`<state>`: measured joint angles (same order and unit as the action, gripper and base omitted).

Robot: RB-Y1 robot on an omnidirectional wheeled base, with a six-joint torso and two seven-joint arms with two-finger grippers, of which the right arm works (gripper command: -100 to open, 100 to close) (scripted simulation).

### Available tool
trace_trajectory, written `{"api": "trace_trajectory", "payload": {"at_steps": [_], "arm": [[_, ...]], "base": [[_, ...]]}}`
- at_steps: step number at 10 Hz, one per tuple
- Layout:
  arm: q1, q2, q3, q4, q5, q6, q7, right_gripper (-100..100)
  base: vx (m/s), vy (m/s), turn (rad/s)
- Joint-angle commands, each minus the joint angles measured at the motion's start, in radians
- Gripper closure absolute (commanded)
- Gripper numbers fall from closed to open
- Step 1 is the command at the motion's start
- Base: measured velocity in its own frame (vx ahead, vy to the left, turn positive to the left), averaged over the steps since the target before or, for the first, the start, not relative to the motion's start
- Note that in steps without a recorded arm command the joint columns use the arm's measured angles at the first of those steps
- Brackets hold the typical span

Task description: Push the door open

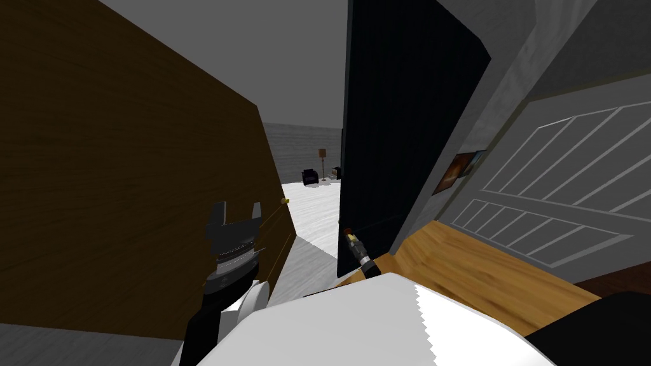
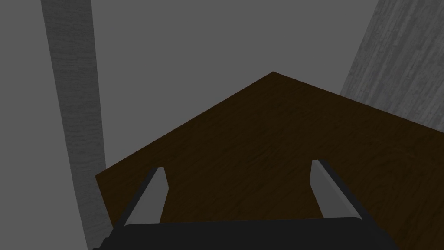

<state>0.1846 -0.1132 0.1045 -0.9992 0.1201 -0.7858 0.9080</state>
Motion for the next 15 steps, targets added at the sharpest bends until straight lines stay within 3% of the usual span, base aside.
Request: {"api": "trace_trajectory", "payload": {"at_steps": [1, 5, 9, 10, 14, 15], "arm": [[-0.008, -0.003, -0.012, 0.000, -0.016, -0.006, -0.047, 100], [-0.016, -0.002, -0.016, 0.008, -0.039, -0.008, -0.124, 100], [-0.028, 0.000, -0.024, 0.021, -0.077, -0.012, -0.240, 100], [-0.028, 0.000, -0.024, 0.021, -0.077, -0.012, -0.244, 100], [-0.042, 0.003, -0.032, 0.035, -0.117, -0.015, -0.362, 100], [-0.042, 0.003, -0.032, 0.035, -0.117, -0.015, -0.366, 100]], "base": [[0.029, -0.006, 0.022], [0.035, 0.005, 0.013], [0.033, 0.006, 0.012], [0.027, -0.001, 0.006], [0.046, 0.006, 0.008], [0.033, -0.002, 0.011]]}}
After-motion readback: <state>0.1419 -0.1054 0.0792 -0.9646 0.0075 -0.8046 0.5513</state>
